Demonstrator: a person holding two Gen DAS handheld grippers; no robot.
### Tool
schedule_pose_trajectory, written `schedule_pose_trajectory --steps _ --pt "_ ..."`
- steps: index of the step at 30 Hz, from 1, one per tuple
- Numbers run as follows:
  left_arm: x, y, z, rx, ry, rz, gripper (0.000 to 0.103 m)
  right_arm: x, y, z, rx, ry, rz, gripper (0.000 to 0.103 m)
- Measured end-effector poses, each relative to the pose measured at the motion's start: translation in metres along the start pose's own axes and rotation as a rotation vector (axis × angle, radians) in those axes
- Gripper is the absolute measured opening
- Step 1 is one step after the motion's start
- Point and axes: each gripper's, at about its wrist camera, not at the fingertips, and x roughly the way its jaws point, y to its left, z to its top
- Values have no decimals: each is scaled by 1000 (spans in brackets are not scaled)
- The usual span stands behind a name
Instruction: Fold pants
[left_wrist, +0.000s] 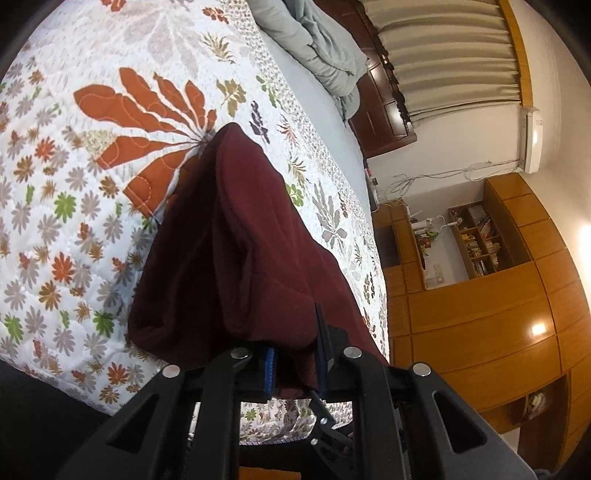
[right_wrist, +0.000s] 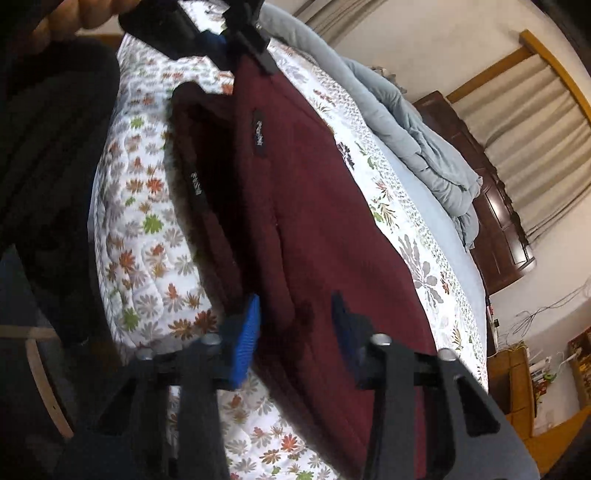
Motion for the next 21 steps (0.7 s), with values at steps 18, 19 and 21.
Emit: schedule_pose_trajectory --steps 18,19,21 --pt "-33 -3 -23 14 -52 296 46 -19 -10 -7 90 -8 126 28" --pt "-45 -14 -26 73 -98 371 52 -28 -24 -9 163 -25 156 30" --pt "-59 -35 -32 173 -162 433 52 -34 -47 -18 270 -17 153 30"
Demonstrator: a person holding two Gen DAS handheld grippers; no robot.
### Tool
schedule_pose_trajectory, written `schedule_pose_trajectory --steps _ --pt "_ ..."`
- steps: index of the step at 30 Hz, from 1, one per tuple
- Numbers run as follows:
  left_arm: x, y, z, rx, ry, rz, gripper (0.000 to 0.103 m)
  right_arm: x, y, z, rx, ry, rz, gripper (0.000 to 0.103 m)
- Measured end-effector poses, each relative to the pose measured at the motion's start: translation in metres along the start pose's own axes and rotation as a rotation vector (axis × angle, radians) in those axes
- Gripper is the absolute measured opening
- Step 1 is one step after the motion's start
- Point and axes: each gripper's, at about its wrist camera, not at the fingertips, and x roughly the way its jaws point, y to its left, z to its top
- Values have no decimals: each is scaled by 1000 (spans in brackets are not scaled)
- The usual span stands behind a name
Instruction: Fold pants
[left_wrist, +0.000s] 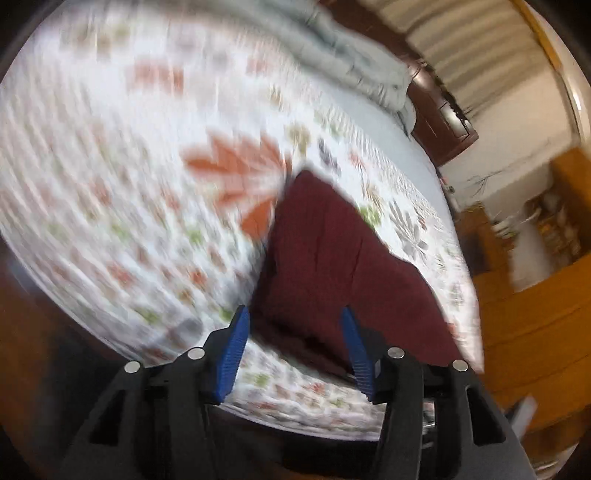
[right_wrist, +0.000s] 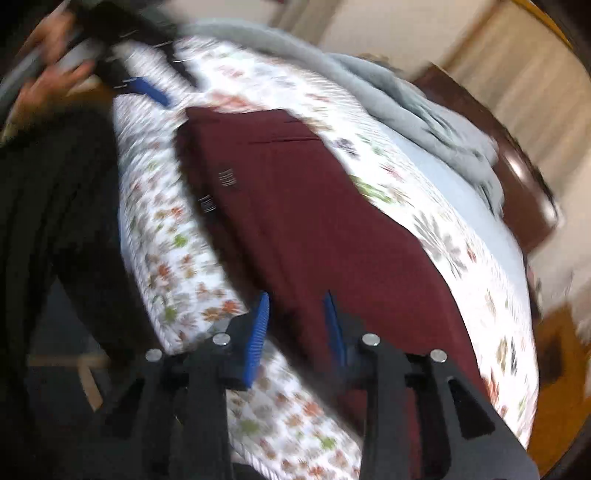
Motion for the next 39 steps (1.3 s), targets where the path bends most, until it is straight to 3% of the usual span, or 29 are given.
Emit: schedule_pose_trajectory --steps 3,6,7,10,12,14,16,20,21,22,23,24,25,27,28,30,32,35,38,39 --pt "-11 -33 5 127 -50 -94 57 4 -44 -14 241 58 15 31" --pt "16 -65 12 236 -46 -176 57 28 -67 -36 422 189 92 36" --pt "38 -71 15 257 -11 -164 57 32 -68 -41 444 215 127 35" --pt "89 -72 18 267 102 -40 57 7 -100 -54 588 154 185 34" --pt "110 -59 18 231 157 10 57 -27 -148 -85 740 79 129 34" --pt "115 -55 16 238 162 7 57 -53 -194 -125 876 50 56 36" --pt "115 -57 14 251 163 24 57 -73 -237 -182 1020 51 -31 38" --pt "114 -56 11 256 163 42 56 -87 -283 -279 1225 55 -115 38" --pt "114 -56 13 251 165 42 56 -83 -292 -308 1291 98 -122 24" --pt "114 -56 14 249 167 42 56 -82 -295 -330 1349 88 -90 3" --pt "114 -57 13 252 168 44 56 -84 -298 -345 1393 65 -54 1" --pt "114 -58 14 259 167 45 57 -94 -305 -356 1439 21 -16 9" --pt "115 -59 14 265 166 44 57 -116 -313 -371 1506 -81 -10 34" --pt "115 -60 14 263 162 35 59 -153 -322 -399 1637 -213 -69 66" --pt "115 -60 14 258 161 27 62 -176 -327 -425 1752 -280 -112 69" --pt "117 -62 14 255 161 22 68 -191 -332 -458 1910 -306 -128 69" --pt "120 -69 12 277 162 35 77 -191 -334 -483 2023 -350 -56 69" --pt "125 -78 7 324 164 69 83 -184 -338 -490 2040 -356 1 68" --pt "125 -78 8 328 163 68 83 -163 -348 -491 2057 -298 50 68" --pt "124 -77 8 321 162 61 83 -157 -351 -496 2058 -282 54 62"
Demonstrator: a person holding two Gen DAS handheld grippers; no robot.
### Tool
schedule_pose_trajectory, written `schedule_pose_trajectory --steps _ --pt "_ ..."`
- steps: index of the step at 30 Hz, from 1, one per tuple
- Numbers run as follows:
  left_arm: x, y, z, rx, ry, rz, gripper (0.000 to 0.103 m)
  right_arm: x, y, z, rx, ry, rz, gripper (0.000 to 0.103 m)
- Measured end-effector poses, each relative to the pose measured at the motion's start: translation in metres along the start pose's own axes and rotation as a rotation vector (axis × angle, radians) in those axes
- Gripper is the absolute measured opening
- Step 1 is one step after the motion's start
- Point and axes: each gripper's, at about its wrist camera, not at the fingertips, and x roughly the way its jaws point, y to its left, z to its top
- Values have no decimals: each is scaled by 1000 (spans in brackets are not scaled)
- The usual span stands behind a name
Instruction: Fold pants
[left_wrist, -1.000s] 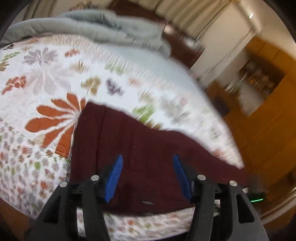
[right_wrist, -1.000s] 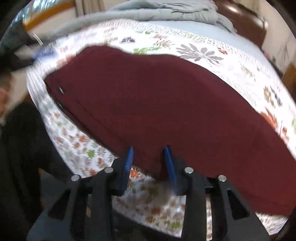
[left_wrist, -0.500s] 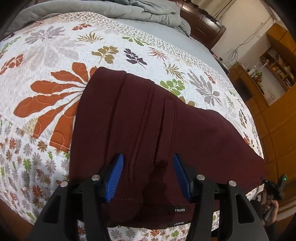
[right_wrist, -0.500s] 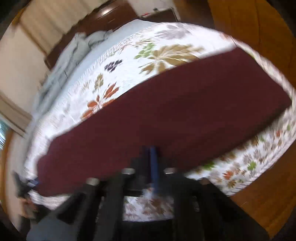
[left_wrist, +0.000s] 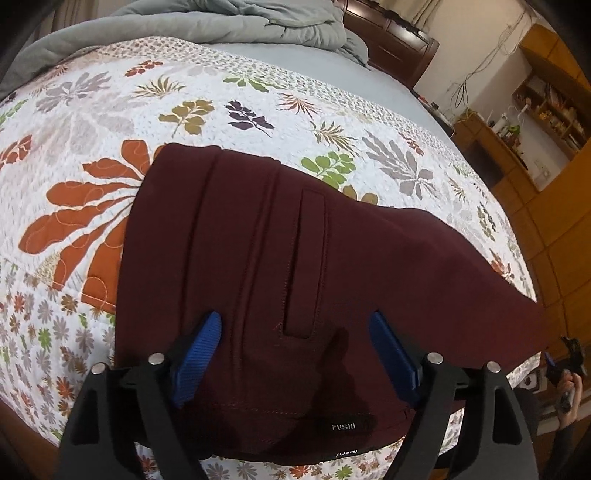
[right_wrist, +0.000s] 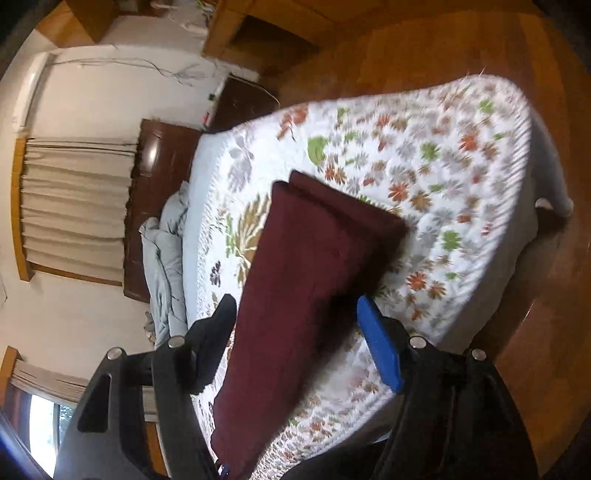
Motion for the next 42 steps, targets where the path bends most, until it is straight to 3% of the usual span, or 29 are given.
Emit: schedule_pose_trajectory --steps 2,3,4,7,8,13,19,24,29,32,33,34,42 --pt "0 3 0 -11 -1 -13 83 15 5 7 -18 10 -25 44" --pt "0 3 1 -12 -1 -15 83 20 13 11 -45 9 -28 15" --pt "0 3 1 -10 1 -16 83 21 29 14 -113 -4 -17 12" --pt "0 3 1 -7 0 -19 83 0 68 3 -304 -113 55 11" --pt "0 4 1 -9 -2 -20 83 -2 63 1 -301 -132 47 11" --pt "2 0 1 7 3 -1 84 21 -12 -3 -92 -123 -29 10" --pt "2 1 1 -6 -1 -8 84 12 -7 -9 -107 -175 1 10" --pt "1 1 0 0 -6 -11 84 30 -22 2 -45 -144 -21 10" --pt "0 3 0 -6 -4 -26 84 13 -33 3 41 -182 59 18" --pt "1 2 0 0 -5 -23 84 -12 -42 4 65 -231 40 40" --pt "1 2 0 0 -6 -22 84 -14 -46 4 73 -221 45 54" --pt "1 2 0 -1 -5 -23 84 -13 -49 5 80 -206 54 61" --pt "1 2 0 -5 -4 -19 84 12 -53 6 58 -136 117 67"
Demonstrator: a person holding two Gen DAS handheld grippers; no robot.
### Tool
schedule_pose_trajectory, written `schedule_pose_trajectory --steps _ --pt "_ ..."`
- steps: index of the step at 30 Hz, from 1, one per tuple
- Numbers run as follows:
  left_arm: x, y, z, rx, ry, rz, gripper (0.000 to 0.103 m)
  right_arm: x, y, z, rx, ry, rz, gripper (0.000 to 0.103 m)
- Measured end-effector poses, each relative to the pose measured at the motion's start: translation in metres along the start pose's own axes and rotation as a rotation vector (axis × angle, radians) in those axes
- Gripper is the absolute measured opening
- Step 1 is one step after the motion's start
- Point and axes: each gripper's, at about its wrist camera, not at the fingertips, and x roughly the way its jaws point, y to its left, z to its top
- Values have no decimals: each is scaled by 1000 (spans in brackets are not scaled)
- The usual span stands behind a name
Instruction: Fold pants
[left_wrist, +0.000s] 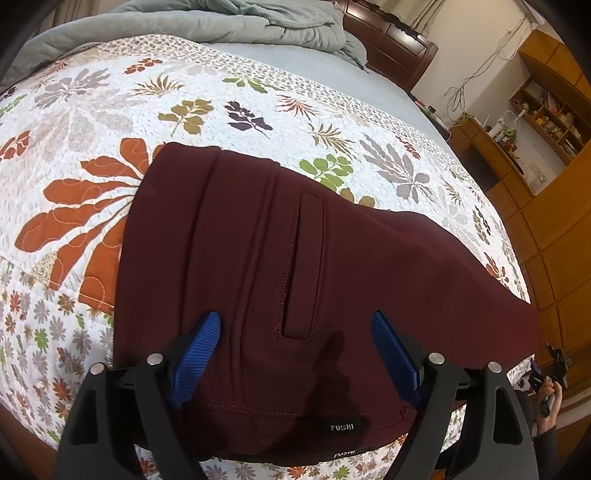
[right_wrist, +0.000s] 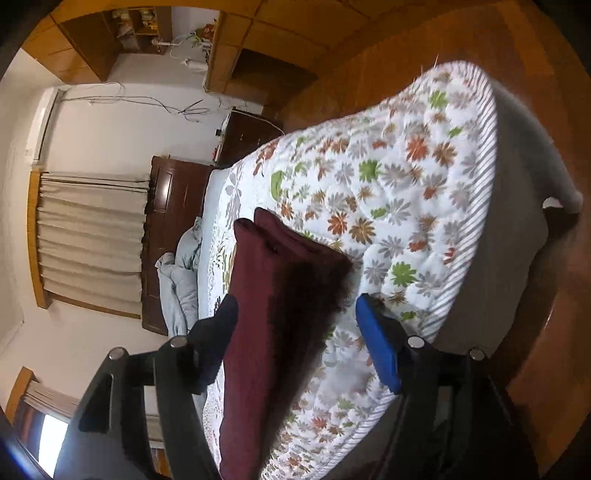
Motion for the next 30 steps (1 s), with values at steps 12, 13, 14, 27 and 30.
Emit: schedule_pose_trajectory --steps 12,13,14,27,30 --pt "2 -2 0 -2 -2 15 87 19 10 5 -79 48 88 64" --pt "2 -2 0 -3 -2 16 87 20 8 6 -73 50 90 63" --pt "2 -3 0 -2 -2 17 87 19 7 6 -61 50 96 63" --pt "5 -5 1 5 0 30 88 22 10 11 -49 54 160 69" --pt "5 -4 1 -3 -3 25 88 36 10 16 -31 66 186 66"
